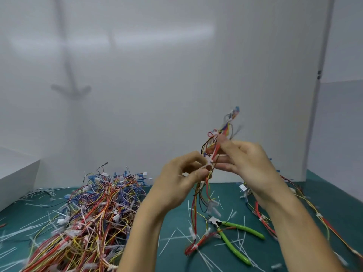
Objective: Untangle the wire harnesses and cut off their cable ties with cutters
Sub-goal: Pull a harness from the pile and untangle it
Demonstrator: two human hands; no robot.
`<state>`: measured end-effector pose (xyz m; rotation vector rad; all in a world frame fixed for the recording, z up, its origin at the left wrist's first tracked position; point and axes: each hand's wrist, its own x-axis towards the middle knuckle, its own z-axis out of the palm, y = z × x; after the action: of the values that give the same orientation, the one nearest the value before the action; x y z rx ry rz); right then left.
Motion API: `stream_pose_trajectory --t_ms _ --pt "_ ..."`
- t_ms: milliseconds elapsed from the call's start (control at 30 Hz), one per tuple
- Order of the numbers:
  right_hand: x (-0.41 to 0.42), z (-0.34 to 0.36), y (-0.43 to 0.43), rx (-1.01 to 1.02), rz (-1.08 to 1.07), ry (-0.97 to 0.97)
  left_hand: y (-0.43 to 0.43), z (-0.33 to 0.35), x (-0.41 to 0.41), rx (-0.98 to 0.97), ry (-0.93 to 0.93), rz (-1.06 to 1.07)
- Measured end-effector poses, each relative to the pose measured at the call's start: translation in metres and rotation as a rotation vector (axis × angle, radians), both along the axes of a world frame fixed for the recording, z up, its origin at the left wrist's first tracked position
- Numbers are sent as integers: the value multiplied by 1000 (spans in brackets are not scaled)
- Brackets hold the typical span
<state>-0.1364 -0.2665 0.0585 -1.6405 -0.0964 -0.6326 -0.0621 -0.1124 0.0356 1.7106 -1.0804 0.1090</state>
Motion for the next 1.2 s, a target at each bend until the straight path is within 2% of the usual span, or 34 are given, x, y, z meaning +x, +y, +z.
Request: stream_pose_trajectory --t_ms 67,167,267,333,400,533,667,767,933,1033,1100,1200 --pt "0 -1 2 9 -53 -44 -1 1 -2 84 -102 68" --pt "0 -2 2 27 -87 -78 4 5 -6 126 -128 103" --pt "-3 0 0 24 -51 -97 20 13 -9 106 79 -87" --pt "-4 1 -3 10 -34 -102 31 19 -9 15 200 -180" --pt "-5 1 -3 -14 -3 -103 36 23 -9 -102 228 -100" --pt "-3 0 2 -119 53 -62 26 25 -12 -215 113 235" --pt "2 -5 9 -239 93 9 12 27 -18 -303 25 340" --pt "2 -5 10 -308 107 21 7 29 -22 -402 79 255" --pt "1 -5 6 -409 157 123 8 30 -24 -565 305 65" --pt "0 -5 6 -359 187 218 4 30 -25 -587 339 41" --pt "0 -5 5 -283 125 244 2 29 -25 -626 326 74" --pt "0 -4 -3 -207 -125 198 1 28 -25 -666 302 113"
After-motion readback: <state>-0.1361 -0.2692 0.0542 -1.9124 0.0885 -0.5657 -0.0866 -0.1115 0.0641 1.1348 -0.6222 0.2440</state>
